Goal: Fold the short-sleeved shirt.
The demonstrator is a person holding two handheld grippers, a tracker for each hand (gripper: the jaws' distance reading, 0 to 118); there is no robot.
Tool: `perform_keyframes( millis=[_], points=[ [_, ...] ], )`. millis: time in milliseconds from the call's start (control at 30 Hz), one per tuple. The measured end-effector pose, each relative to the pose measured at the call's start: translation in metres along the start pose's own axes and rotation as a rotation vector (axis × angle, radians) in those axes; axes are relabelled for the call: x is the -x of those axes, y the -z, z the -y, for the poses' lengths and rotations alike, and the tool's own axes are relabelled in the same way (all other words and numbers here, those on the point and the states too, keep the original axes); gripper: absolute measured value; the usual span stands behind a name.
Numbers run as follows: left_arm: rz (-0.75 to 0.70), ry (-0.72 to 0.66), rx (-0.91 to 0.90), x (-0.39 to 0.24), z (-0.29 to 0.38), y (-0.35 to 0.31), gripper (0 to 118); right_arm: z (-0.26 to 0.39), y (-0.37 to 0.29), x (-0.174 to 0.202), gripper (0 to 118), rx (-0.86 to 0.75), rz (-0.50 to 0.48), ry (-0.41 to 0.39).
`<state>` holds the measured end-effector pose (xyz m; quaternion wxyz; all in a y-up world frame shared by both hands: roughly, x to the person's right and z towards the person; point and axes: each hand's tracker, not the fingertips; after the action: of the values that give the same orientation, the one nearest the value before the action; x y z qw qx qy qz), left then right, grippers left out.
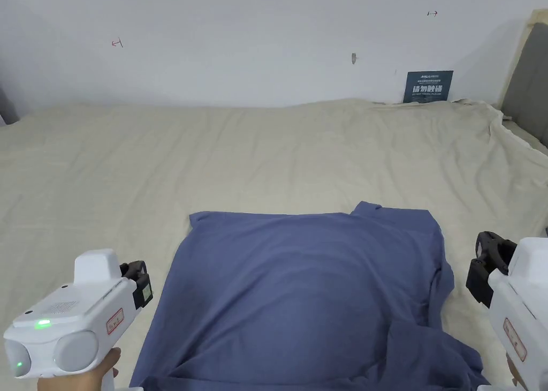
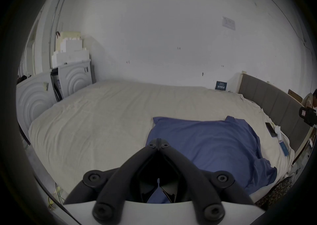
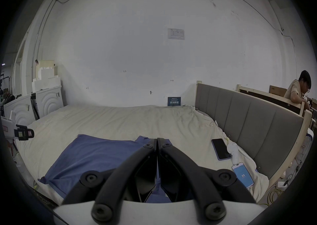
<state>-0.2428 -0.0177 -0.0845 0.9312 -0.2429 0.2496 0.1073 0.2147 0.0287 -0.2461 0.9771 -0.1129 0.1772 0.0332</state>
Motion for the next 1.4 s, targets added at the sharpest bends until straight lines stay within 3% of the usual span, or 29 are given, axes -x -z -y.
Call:
perform_keyframes(
  millis=[133, 200, 267, 333, 400, 433, 700, 767, 833, 933, 1033, 1200, 1267, 1367, 1400],
  points=[
    [-0.008, 0.002, 0.17, 0.016, 0.017, 0.015, 1, 0.004, 0.002, -0.004, 0, 0.013, -0.002, 0.009],
    [-0.019, 0.008, 0.251, 0.023, 0.028, 0.023, 9, 0.007, 0.003, -0.005, 0, 0.023, -0.001, 0.014],
    [-0.001, -0.009, 0.332, 0.031, 0.041, 0.031, 36, 0.01, 0.003, -0.006, 0, 0.033, 0.0, 0.02],
    [0.002, 0.0, 0.426, 0.03, 0.054, 0.034, 77, 0.012, 0.003, -0.008, 0, 0.044, -0.001, 0.024],
    [-0.012, 0.039, 0.446, 0.031, 0.068, 0.038, 89, 0.015, 0.003, -0.009, 0, 0.052, 0.004, 0.021],
    [-0.017, 0.065, 0.464, 0.033, 0.076, 0.04, 90, 0.017, 0.004, -0.01, 0, 0.056, 0.006, 0.022],
    [-0.086, 0.073, 0.542, 0.043, 0.124, 0.058, 85, 0.023, -0.002, -0.009, 0, 0.098, 0.008, 0.036],
    [-0.092, 0.084, 0.545, 0.043, 0.13, 0.06, 67, 0.024, -0.003, -0.01, 0, 0.105, 0.008, 0.038],
    [-0.071, 0.093, 0.563, 0.044, 0.136, 0.064, 35, 0.025, -0.003, -0.011, 0, 0.11, 0.012, 0.038],
    [-0.045, 0.05, 0.552, 0.043, 0.134, 0.064, 6, 0.027, -0.004, -0.013, 0, 0.121, 0.017, 0.037],
    [-0.029, 0.053, 0.525, 0.037, 0.125, 0.059, 6, 0.034, -0.002, -0.017, 0, 0.151, 0.017, 0.037],
    [0.006, 0.041, 0.482, 0.036, 0.11, 0.052, 5, 0.067, 0.014, -0.028, 3, 0.352, -0.006, 0.085],
    [0.015, 0.027, 0.465, 0.035, 0.105, 0.047, 5, 0.086, 0.018, -0.031, 19, 0.433, -0.025, 0.118],
    [0.022, 0.026, 0.454, 0.032, 0.099, 0.044, 5, 0.116, 0.027, -0.036, 65, 0.544, -0.043, 0.157],
    [0.024, 0.026, 0.451, 0.032, 0.098, 0.044, 5, 0.126, 0.029, -0.036, 73, 0.58, -0.04, 0.153]
  ],
)
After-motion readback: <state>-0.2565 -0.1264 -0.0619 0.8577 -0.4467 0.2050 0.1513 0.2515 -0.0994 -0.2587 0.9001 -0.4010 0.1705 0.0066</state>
